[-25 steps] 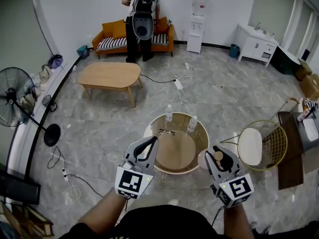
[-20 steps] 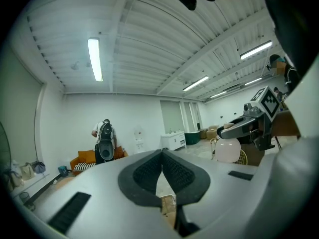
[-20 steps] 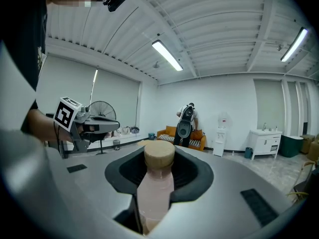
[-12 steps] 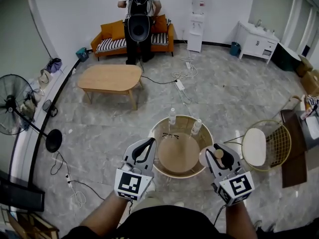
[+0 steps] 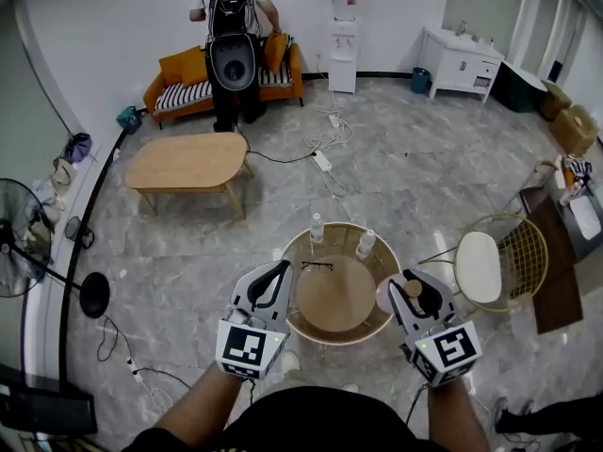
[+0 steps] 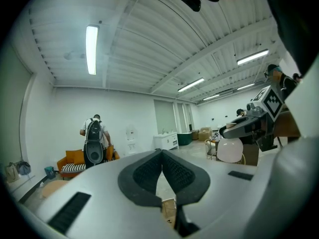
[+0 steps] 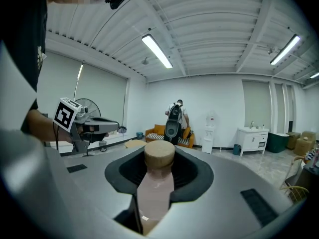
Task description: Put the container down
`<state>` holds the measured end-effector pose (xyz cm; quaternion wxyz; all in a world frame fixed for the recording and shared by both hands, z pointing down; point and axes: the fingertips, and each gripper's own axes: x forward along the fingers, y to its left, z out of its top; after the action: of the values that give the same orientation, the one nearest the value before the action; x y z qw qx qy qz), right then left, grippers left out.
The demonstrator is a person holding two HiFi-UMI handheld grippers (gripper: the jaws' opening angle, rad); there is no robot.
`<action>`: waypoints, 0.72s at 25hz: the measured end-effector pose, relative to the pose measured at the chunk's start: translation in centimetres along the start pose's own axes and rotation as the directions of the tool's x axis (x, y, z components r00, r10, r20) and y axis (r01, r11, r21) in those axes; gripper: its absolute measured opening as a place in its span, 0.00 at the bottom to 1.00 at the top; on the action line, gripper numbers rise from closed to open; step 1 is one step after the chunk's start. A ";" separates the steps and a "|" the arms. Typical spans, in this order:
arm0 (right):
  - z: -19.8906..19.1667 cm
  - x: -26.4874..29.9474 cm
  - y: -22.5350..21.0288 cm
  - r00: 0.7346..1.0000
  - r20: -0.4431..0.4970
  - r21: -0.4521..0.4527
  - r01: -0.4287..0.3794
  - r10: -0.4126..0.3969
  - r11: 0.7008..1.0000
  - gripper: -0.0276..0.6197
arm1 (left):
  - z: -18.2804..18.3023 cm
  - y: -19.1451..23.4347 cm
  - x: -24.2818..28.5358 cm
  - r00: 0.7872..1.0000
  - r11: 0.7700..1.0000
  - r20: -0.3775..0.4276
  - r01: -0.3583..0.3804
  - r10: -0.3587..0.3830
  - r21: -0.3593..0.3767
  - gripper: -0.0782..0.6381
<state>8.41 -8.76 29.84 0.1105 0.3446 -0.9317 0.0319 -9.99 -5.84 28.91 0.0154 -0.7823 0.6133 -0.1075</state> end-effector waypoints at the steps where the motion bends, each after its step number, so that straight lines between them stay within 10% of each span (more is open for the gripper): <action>1: 0.1 0.4 0.0 1.000 -0.013 -0.003 0.010 -0.010 1.000 0.25 | 0.0 0.4 0.4 1.000 1.000 0.002 0.011 -0.011 0.002 0.13; 18: 0.8 5.9 0.2 0.992 -0.028 0.032 0.123 -0.122 0.992 0.25 | -0.2 6.0 5.1 0.990 0.991 0.053 0.131 -0.131 0.005 0.13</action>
<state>3.75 -12.45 30.41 0.1187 0.4024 -0.9066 0.0452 -14.64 -12.16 28.95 0.0251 -0.8235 0.5599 -0.0876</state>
